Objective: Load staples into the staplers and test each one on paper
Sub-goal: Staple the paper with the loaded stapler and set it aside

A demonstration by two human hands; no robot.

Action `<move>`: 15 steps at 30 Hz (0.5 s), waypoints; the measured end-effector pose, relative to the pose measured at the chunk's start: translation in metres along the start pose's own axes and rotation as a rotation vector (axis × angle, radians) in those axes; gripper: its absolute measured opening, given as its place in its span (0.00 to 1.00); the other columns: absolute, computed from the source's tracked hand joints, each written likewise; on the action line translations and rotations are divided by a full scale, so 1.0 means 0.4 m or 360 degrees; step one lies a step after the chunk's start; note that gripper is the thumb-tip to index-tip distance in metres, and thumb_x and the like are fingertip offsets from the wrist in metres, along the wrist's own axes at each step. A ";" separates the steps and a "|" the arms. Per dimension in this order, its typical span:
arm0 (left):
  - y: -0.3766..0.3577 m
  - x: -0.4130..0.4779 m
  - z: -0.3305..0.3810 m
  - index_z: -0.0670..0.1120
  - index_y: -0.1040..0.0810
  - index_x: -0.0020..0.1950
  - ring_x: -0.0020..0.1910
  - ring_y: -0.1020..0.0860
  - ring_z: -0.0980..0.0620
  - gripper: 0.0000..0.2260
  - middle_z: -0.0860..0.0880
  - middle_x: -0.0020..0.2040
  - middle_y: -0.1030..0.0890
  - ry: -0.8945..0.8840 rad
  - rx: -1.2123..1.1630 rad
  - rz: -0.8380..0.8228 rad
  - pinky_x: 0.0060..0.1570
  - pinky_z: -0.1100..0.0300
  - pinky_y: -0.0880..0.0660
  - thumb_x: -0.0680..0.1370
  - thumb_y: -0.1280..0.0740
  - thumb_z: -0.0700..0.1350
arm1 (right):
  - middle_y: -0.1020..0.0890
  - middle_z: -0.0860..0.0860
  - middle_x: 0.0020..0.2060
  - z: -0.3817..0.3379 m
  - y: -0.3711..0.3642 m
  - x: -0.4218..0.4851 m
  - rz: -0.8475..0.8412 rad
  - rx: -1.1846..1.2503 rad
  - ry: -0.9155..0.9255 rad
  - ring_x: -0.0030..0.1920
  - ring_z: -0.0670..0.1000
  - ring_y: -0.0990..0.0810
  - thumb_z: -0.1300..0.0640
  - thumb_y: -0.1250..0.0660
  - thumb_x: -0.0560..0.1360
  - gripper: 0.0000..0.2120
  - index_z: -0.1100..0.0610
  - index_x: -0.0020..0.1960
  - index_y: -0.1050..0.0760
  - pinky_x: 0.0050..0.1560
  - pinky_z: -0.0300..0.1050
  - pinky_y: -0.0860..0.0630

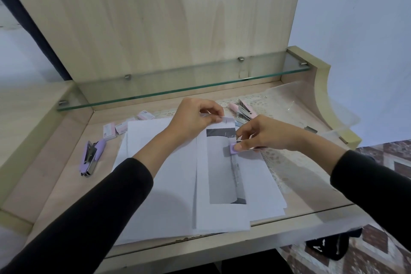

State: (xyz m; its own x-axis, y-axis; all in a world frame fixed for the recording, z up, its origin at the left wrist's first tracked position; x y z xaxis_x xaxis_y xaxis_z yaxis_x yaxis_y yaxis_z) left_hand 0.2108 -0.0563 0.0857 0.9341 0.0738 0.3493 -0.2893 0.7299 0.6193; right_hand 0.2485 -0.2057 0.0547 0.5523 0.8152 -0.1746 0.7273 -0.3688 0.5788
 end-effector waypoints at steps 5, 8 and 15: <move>0.000 0.002 0.001 0.49 0.21 0.35 0.35 0.24 0.66 0.10 0.57 0.34 0.21 -0.0026 -0.0006 0.0035 0.42 0.76 0.31 0.68 0.29 0.33 | 0.34 0.58 0.31 -0.004 -0.004 -0.003 -0.0017 -0.0001 0.0024 0.30 0.49 0.39 0.50 0.26 0.66 0.22 0.68 0.35 0.29 0.29 0.34 0.42; -0.001 0.000 -0.002 0.49 0.20 0.37 0.36 0.24 0.64 0.10 0.56 0.35 0.20 -0.0066 -0.0001 0.0067 0.44 0.73 0.29 0.69 0.29 0.33 | 0.36 0.55 0.28 0.006 -0.002 -0.001 0.0054 0.0045 0.0034 0.28 0.48 0.39 0.54 0.26 0.67 0.19 0.64 0.31 0.31 0.27 0.31 0.41; -0.001 -0.005 0.001 0.49 0.21 0.38 0.36 0.24 0.66 0.11 0.58 0.35 0.21 -0.0102 -0.0032 0.0121 0.43 0.75 0.31 0.68 0.29 0.32 | 0.35 0.54 0.28 0.017 -0.005 0.009 0.0161 0.0088 0.0033 0.28 0.49 0.36 0.55 0.26 0.67 0.16 0.57 0.27 0.29 0.27 0.31 0.37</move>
State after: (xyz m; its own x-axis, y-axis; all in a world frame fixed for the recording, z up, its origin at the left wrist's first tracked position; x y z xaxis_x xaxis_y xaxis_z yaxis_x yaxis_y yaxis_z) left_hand 0.2090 -0.0572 0.0851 0.8941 0.0866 0.4393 -0.3541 0.7374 0.5752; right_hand 0.2516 -0.2051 0.0476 0.6159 0.7814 -0.1007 0.6900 -0.4733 0.5476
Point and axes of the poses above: each hand's wrist, its own x-axis towards the middle knuckle, its own y-axis out of the back of the hand, z = x × y, the point moved 5 cm from there along x, towards the middle knuckle
